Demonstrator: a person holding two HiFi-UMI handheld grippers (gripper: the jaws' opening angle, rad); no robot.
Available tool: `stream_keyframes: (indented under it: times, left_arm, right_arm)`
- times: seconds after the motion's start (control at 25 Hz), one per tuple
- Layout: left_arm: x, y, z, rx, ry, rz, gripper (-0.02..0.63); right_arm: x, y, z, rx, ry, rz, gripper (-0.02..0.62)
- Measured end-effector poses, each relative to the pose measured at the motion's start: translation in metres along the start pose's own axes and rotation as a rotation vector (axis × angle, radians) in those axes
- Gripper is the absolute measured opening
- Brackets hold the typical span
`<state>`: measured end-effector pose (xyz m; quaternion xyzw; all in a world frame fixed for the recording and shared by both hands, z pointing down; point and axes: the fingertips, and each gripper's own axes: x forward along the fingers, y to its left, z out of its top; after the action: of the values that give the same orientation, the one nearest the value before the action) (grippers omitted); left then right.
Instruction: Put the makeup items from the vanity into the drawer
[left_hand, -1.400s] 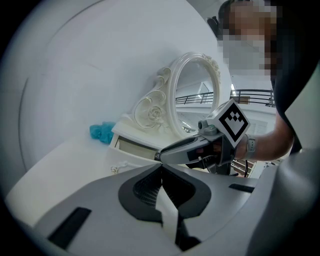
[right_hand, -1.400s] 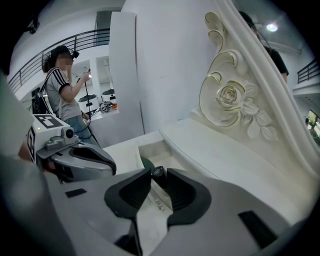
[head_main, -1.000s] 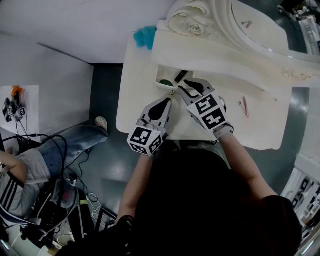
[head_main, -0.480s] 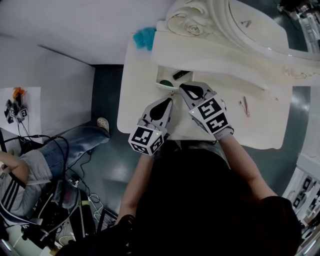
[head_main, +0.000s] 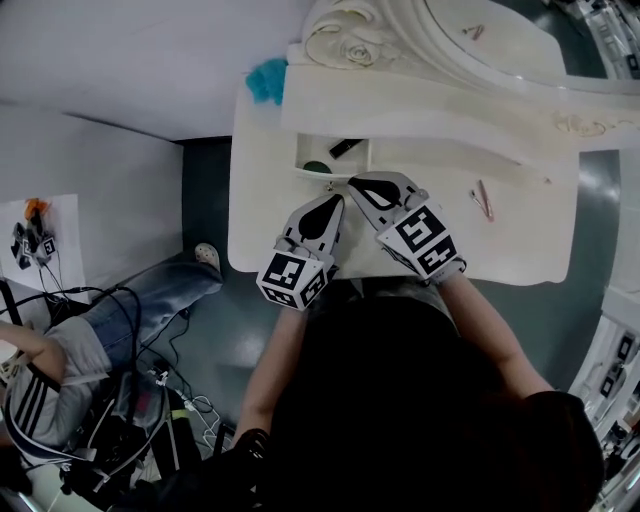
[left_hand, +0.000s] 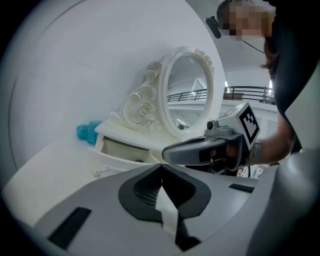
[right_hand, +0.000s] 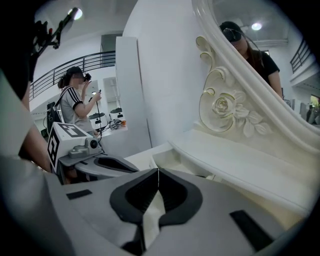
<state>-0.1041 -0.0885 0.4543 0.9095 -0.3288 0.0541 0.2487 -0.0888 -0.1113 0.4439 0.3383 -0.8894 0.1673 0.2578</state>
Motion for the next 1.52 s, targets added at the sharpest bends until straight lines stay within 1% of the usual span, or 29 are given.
stream_keyframes:
  times: [0.28,0.48,0.68,0.96,1.24,1.52]
  left_arm:
    - [0.02,-0.019,-0.004,0.021,0.037,-0.058,0.011]
    - [0.038,-0.04,-0.008,0.038,0.07,-0.123,0.011]
    - [0.058,-0.066,-0.013,0.056,0.106,-0.2,0.011]
    - [0.082,-0.099,-0.027,0.066,0.15,-0.279,0.011]
    - [0.106,-0.134,-0.045,0.066,0.19,-0.333,0.011]
    - [0.131,-0.163,-0.065,0.064,0.225,-0.36,0.011]
  right_arm:
    - [-0.02,-0.015,-0.018,0.063,0.0,-0.038,0.023]
    - [-0.038,-0.024,-0.031,0.101,-0.002,-0.075,0.023]
    - [-0.06,-0.036,-0.05,0.153,0.002,-0.129,0.023]
    - [-0.092,-0.052,-0.074,0.211,-0.005,-0.193,0.023]
    - [-0.124,-0.069,-0.104,0.263,-0.003,-0.24,0.023]
    - [-0.148,-0.089,-0.135,0.296,0.014,-0.276,0.025]
